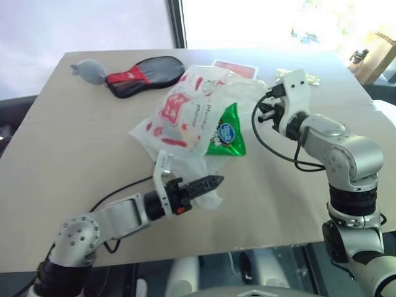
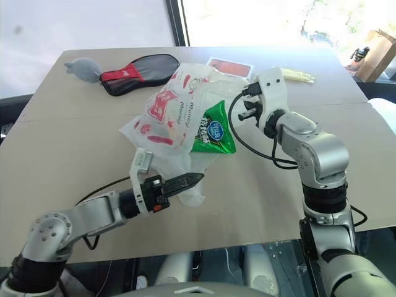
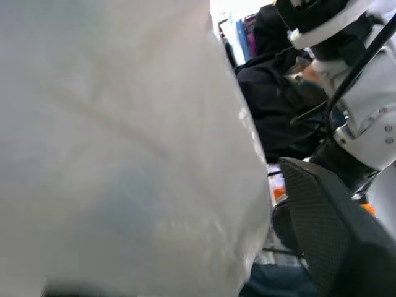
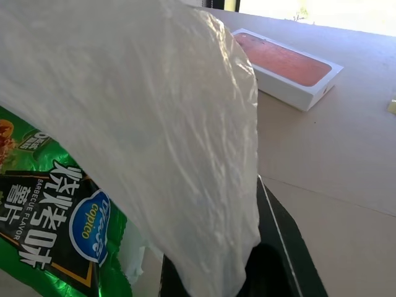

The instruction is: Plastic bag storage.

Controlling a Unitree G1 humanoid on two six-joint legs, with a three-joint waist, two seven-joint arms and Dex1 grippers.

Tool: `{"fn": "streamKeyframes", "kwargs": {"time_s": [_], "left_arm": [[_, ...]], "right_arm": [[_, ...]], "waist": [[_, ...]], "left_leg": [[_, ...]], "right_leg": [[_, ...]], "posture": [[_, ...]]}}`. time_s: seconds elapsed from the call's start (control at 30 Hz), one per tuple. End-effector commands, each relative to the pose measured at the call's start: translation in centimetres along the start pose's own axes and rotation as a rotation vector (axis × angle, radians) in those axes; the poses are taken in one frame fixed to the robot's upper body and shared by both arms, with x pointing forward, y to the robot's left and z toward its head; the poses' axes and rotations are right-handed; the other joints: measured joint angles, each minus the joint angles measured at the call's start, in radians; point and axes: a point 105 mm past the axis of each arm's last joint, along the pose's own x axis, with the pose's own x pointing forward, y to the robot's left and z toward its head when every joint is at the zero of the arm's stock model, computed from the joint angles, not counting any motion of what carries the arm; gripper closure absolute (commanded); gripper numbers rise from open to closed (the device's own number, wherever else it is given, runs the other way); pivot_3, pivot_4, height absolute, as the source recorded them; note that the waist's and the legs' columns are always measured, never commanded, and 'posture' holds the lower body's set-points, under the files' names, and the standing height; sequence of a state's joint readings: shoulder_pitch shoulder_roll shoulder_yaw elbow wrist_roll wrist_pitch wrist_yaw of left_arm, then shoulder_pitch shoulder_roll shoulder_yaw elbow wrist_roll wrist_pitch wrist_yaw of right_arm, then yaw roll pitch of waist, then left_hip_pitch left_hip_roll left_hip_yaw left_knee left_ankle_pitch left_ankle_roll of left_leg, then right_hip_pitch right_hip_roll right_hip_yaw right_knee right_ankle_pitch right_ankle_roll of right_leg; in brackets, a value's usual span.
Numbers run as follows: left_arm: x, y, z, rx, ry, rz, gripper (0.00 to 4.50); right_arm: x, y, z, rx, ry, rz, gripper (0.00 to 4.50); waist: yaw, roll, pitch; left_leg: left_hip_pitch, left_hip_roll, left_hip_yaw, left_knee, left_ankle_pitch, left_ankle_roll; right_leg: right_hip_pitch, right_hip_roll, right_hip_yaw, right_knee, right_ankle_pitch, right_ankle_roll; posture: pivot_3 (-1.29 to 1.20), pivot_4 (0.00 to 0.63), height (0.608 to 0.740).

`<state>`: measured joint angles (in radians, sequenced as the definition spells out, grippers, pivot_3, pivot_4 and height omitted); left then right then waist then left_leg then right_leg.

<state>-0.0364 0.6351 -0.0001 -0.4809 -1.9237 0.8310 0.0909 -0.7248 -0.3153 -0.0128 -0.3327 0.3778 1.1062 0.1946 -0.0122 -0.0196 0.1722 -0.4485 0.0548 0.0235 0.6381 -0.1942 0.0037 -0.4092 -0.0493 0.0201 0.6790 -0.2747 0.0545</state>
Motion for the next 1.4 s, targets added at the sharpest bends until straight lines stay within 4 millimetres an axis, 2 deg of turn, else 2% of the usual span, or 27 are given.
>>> {"fn": "streamKeyframes", "kwargs": {"time_s": [0.03, 0.07, 0.1, 0.13, 0.23, 0.3, 0.4, 0.53, 0.63, 0.7, 0.87, 1.0, 1.17, 1.3, 1.37, 1.4], "left_arm": [[-0.7, -2.1, 2.8, -0.009, -0.162, -0.132, 3.54], [-1.1, -2.6, 4.2, -0.002, -0.238, -0.17, 3.87], [-1.5, -3.1, 5.3, 0.009, -0.297, -0.202, 4.39], [-2.1, -3.9, 7.0, 0.039, -0.365, -0.235, 4.45], [-4.5, -7.4, 14.4, 0.135, -0.621, -0.344, 4.45], [-5.9, -9.9, 18.2, 0.177, -0.718, -0.403, 4.45], [-7.0, -12.6, 22.0, 0.219, -0.771, -0.42, 4.45], [-7.8, -14.1, 26.2, 0.243, -0.878, -0.398, 4.45], [-7.4, -14.6, 27.7, 0.284, -0.883, -0.378, 4.45], [-7.1, -14.3, 29.0, 0.266, -0.908, -0.362, 4.45], [-6.8, -13.4, 31.4, 0.25, -0.954, -0.313, 4.45], [-4.7, -14.4, 31.1, 0.301, -0.861, -0.351, 4.45], [-1.4, -16.0, 31.2, 0.356, -0.796, -0.373, 4.45], [-0.4, -16.7, 31.0, 0.382, -0.769, -0.392, 4.45], [0.1, -16.6, 30.2, 0.41, -0.733, -0.388, 4.45], [0.5, -16.3, 29.3, 0.448, -0.698, -0.378, 4.45]], "right_arm": [[-0.2, -0.8, 2.0, -0.007, -0.069, -0.001, 4.5], [-0.2, -1.1, 2.5, 0.02, -0.088, 0.008, 4.5], [-0.1, -1.4, 3.0, 0.046, -0.105, 0.018, 4.5], [-0.1, -1.5, 3.9, 0.078, -0.128, 0.043, 4.5], [-0.5, -1.7, 8.1, 0.216, -0.249, 0.176, 4.5], [-1.0, -2.0, 10.9, 0.294, -0.319, 0.251, 4.5], [-2.1, -2.7, 15.4, 0.352, -0.429, 0.327, 4.5], [-3.8, -4.7, 20.3, 0.393, -0.54, 0.314, 4.5], [-4.4, -6.4, 21.6, 0.369, -0.546, 0.229, 4.5], [-4.5, -8.0, 20.2, 0.285, -0.472, 0.119, 4.5], [-6.5, -11.3, 18.3, 0.308, -0.434, -0.022, 4.5], [-7.5, -11.7, 18.5, 0.286, -0.441, -0.053, 4.5], [-8.5, -14.2, 19.1, 0.141, -0.456, -0.233, 4.5], [-9.6, -14.3, 19.9, 0.022, -0.474, -0.284, 4.5], [-10.2, -14.0, 19.3, -0.007, -0.457, -0.278, 4.5], [-10.4, -13.6, 18.3, -0.027, -0.429, -0.266, 4.5]], "waist": [[0.0, 0.0, 0.0], [0.0, 0.0, 0.0], [0.0, 0.0, 0.0], [0.001, 0.0, 0.0], [0.006, 0.0, 0.001], [0.007, -0.001, 0.001], [0.004, -0.003, 0.002], [0.012, -0.003, 0.003], [0.016, -0.004, 0.003], [0.021, -0.004, 0.003], [0.022, -0.004, 0.003], [0.016, -0.003, 0.004], [0.019, -0.003, 0.004], [0.015, -0.003, 0.005], [0.008, -0.002, 0.005], [0.006, -0.002, 0.005]], "left_leg": [[0.0, 0.0, 0.0, 0.0, 0.0, 0.0], [0.0, 0.0, 0.0, 0.0, 0.0, 0.0], [0.0, 0.0, 0.0, 0.0, 0.0, 0.0], [0.0, 0.0, 0.0, 0.001, 0.0, 0.0], [0.0, 0.0, -0.002, 0.004, 0.0, 0.0], [-0.002, 0.001, -0.005, 0.007, 0.0, 0.0], [-0.004, 0.001, -0.005, 0.008, 0.0, 0.001], [-0.006, -0.001, -0.003, 0.008, -0.001, 0.002], [-0.011, -0.001, -0.003, 0.004, 0.001, -0.002], [-0.013, -0.001, -0.003, 0.003, 0.001, -0.002], [-0.014, -0.001, -0.002, 0.002, 0.002, -0.003], [-0.014, -0.001, -0.001, 0.001, 0.002, -0.003], [-0.017, -0.001, -0.002, 0.0, 0.002, -0.003], [-0.017, -0.002, -0.001, -0.001, 0.002, -0.003], [-0.017, -0.002, -0.001, -0.002, 0.002, -0.003], [-0.017, -0.001, -0.001, -0.004, 0.002, -0.003]], "right_leg": [[0.0, 0.0, 0.0, 0.0, 0.0, 0.0], [0.0, 0.0, 0.0, 0.0, 0.0, 0.0], [0.0, 0.0, 0.0, 0.0, 0.0, 0.0], [0.0, 0.0, 0.0, 0.001, 0.0, 0.0], [0.001, 0.002, -0.002, 0.002, 0.0, 0.0], [0.002, 0.003, -0.004, 0.001, 0.001, 0.0], [0.003, 0.003, -0.004, -0.001, 0.001, 0.0], [0.001, 0.0, -0.004, -0.001, 0.0, 0.001], [-0.004, 0.0, -0.004, -0.005, 0.0, 0.001], [-0.005, 0.0, -0.005, -0.007, 0.0, 0.001], [-0.006, 0.0, -0.005, -0.008, 0.0, 0.001], [-0.008, 0.0, -0.004, -0.007, 0.0, 0.001], [-0.009, -0.001, -0.005, -0.009, 0.0, 0.001], [-0.01, -0.001, -0.004, -0.01, 0.0, 0.001], [-0.011, -0.001, -0.004, -0.011, 0.0, 0.002], [-0.011, -0.001, -0.004, -0.011, 0.0, 0.001]], "posture": [[0.0, 0.15, 0.74], [0.0, 0.15, 0.74], [0.0, 0.15, 0.74], [0.0, 0.15, 0.74], [0.0, 0.15, 0.74], [0.0, 0.15, 0.74], [0.0, 0.15, 0.74], [0.0, 0.15, 0.74], [0.0, 0.15, 0.74], [0.0, 0.15, 0.74], [0.0, 0.15, 0.74], [0.0, 0.15, 0.74], [0.0, 0.15, 0.74], [0.0, 0.15, 0.74], [0.0, 0.15, 0.74], [0.0, 0.15, 0.74]]}}
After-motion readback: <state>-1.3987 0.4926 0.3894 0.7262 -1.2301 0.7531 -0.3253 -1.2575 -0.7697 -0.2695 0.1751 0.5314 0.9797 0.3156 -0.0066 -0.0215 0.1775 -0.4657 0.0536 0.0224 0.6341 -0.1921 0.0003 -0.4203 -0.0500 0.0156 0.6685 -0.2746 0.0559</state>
